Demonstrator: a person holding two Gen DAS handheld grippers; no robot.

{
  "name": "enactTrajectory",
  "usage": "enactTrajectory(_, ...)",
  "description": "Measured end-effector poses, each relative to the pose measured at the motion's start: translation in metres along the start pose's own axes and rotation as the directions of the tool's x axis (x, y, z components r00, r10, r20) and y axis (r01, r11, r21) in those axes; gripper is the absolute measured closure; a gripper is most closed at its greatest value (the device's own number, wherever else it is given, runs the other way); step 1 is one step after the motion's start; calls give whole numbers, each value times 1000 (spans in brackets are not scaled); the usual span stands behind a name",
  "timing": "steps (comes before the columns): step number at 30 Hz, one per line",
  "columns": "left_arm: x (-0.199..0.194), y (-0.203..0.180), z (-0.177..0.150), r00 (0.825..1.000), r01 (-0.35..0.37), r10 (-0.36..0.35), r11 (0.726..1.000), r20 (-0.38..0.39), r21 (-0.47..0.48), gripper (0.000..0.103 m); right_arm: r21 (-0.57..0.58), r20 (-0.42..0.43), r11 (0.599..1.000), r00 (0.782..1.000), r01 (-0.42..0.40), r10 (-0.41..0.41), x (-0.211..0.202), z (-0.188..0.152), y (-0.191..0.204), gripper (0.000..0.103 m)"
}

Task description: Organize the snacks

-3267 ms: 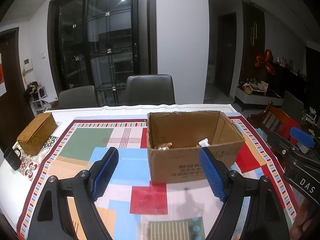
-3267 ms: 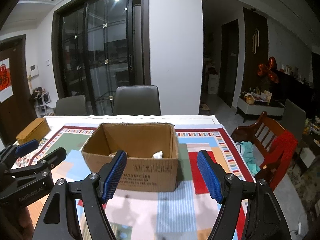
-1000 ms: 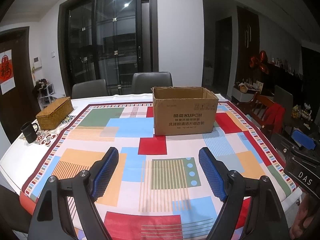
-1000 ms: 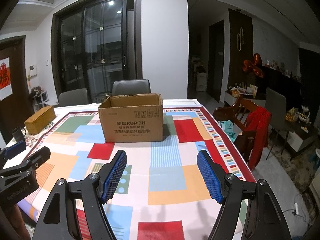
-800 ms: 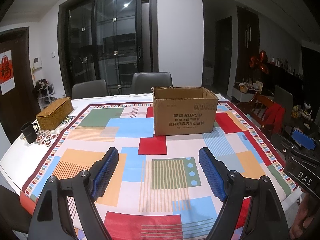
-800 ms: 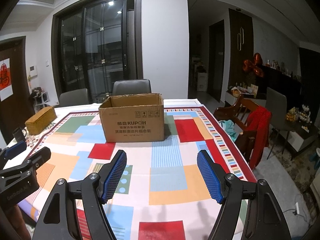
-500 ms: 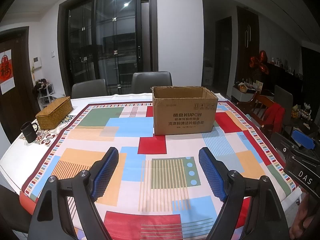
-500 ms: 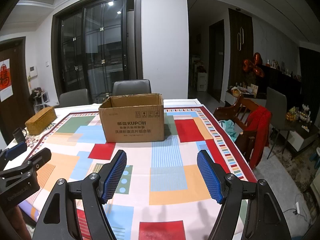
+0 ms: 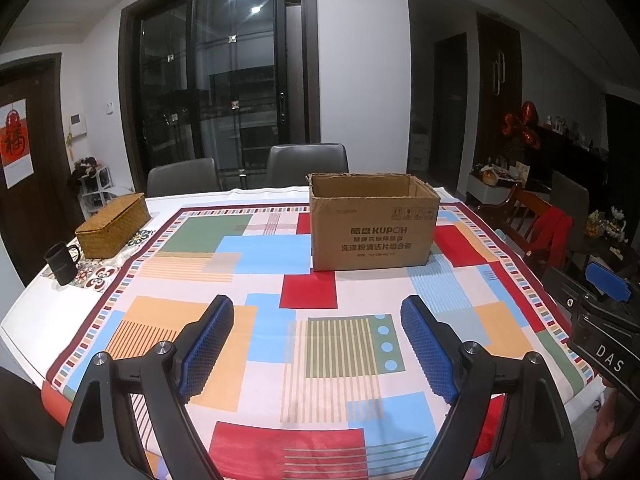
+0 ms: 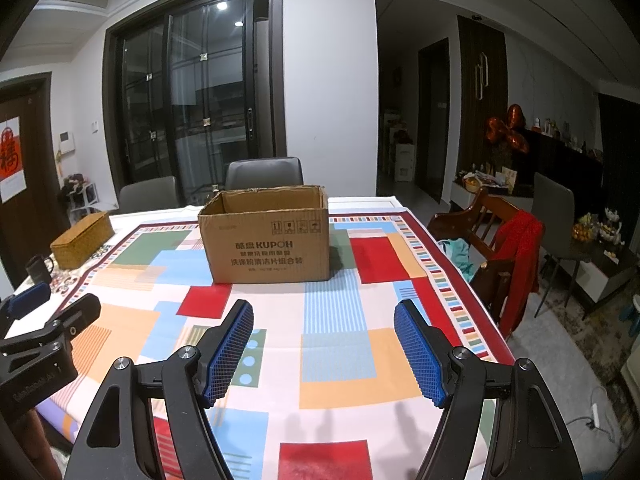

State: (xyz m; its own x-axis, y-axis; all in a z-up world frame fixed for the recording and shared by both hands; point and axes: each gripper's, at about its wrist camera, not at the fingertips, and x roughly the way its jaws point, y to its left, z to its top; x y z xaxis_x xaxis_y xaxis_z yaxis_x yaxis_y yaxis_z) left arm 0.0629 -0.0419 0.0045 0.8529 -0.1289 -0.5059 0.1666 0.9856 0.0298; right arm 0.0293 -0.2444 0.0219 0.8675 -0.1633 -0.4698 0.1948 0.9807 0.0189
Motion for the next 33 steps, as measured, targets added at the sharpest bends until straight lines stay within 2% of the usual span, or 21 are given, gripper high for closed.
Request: enactTrajectory(33,2,0,1,1000,8,-8,1000,-16,8,17,10,-4,1000,1000,-7,7,1,-1,-1,29)
